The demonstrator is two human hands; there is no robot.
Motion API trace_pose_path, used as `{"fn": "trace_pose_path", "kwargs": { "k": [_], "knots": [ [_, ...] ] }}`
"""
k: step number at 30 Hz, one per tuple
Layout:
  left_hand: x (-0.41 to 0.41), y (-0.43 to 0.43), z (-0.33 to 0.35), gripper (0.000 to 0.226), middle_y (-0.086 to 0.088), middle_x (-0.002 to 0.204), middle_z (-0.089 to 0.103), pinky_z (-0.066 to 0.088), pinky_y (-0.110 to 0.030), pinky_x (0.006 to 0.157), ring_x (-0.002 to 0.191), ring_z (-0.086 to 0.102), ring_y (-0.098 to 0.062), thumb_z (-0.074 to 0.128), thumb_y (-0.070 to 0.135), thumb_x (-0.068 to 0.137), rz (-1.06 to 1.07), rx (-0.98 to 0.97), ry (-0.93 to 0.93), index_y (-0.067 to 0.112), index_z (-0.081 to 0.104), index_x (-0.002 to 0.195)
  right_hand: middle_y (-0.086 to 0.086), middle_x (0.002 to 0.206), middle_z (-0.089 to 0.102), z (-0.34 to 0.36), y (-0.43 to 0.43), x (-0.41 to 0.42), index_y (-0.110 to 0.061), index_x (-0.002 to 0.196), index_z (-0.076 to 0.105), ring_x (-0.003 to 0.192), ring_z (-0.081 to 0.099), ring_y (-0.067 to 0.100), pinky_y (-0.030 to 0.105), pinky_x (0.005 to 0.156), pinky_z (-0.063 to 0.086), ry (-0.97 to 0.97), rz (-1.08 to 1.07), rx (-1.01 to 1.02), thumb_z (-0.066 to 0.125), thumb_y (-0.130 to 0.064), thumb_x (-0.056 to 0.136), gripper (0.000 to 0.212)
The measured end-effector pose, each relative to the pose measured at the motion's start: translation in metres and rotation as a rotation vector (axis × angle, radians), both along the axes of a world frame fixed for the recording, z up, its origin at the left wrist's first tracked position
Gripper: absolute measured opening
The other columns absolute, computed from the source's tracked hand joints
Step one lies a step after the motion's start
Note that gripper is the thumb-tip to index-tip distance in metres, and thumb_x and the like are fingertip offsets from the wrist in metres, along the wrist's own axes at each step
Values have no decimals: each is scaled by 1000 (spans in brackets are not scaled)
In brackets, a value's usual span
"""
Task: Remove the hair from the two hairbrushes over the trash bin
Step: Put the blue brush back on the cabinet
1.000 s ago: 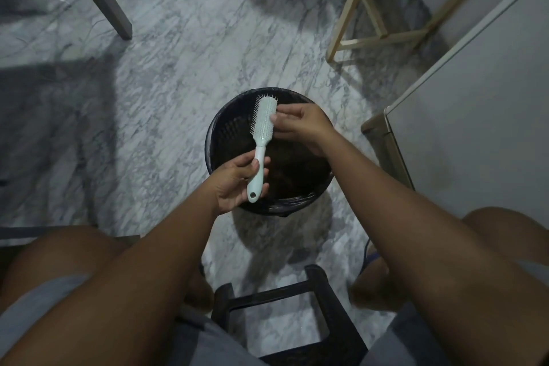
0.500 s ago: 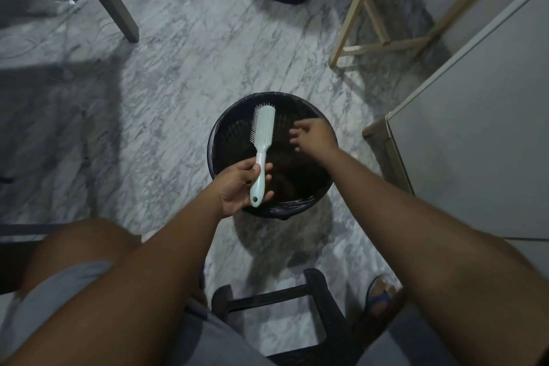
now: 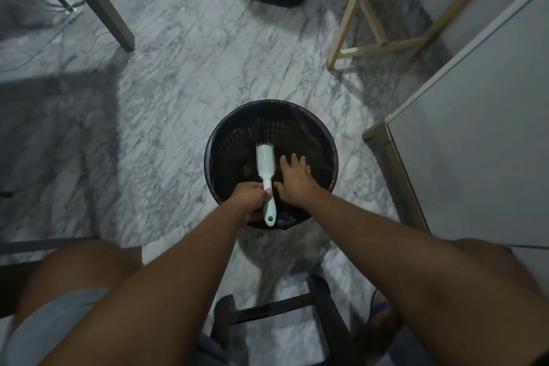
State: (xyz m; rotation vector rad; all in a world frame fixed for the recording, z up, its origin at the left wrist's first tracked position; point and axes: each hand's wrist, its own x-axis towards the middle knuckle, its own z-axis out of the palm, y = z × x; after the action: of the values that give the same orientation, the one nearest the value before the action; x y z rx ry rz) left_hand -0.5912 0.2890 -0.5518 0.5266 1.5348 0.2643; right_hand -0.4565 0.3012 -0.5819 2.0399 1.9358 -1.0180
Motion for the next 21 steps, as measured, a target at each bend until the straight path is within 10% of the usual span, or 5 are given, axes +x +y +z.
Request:
{"fn": "trace_pose_path", "kwargs": {
  "k": [8,21],
  "knots": [
    [9,4,56,22,-12,95,62,50,-32,62,76,59,-19,55,3,98,-49,-10,5,1,62,119,25,163,3,60,3,9,-8,158,7,151,-3,46,52,123,6,0,-20,23,53,-34,98,80],
    [81,72,360,17,-16,102,63,53,-37,62,82,62,-26,63,10,95,-322,223,-42,5,63,111,21,164,6,379,24,113,-12,158,13,151,-1,44,51,123,11,-38,-335,329,53,-36,99,75]
  ]
}}
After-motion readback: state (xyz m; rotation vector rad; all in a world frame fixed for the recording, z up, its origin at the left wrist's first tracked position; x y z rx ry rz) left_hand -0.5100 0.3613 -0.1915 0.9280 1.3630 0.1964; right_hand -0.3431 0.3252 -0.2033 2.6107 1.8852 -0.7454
